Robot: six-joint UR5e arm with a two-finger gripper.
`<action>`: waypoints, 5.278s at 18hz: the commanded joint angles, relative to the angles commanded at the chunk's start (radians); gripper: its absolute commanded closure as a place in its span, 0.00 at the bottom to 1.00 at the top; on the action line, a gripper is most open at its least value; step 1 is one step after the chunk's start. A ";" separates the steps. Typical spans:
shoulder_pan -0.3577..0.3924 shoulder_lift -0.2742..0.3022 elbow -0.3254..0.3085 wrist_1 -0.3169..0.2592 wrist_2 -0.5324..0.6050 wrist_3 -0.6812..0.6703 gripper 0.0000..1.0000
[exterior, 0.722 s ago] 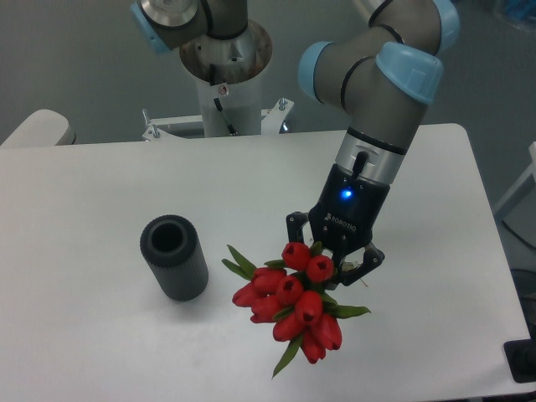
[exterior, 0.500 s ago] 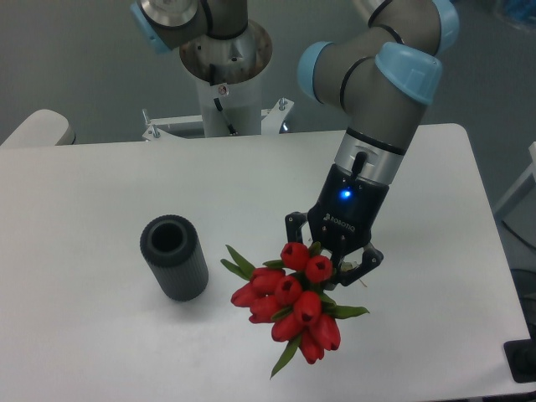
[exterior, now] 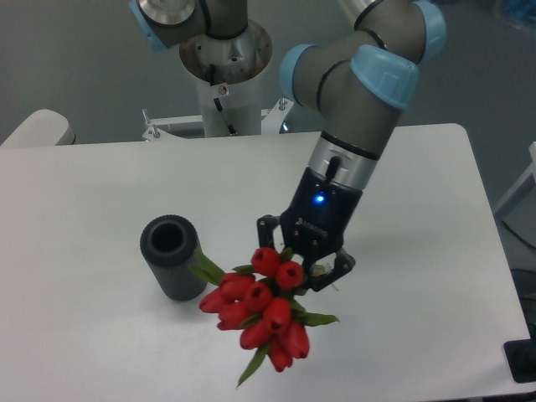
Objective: Insert the flowers into the vase
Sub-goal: 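Carry the red tulip bunch in the gripper toward the grey vase, then align the tulip stems above the vase opening, then lower the tulip stems down into the grey vase, then open the gripper to release the tulips in the vase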
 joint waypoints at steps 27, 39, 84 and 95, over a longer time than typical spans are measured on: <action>-0.084 0.198 -0.173 0.086 -0.366 -0.068 0.73; -0.083 0.212 -0.270 0.086 -0.402 0.048 0.72; -0.040 0.118 -0.492 0.085 -0.391 0.400 0.39; 0.018 0.117 -0.508 0.083 -0.357 0.414 0.00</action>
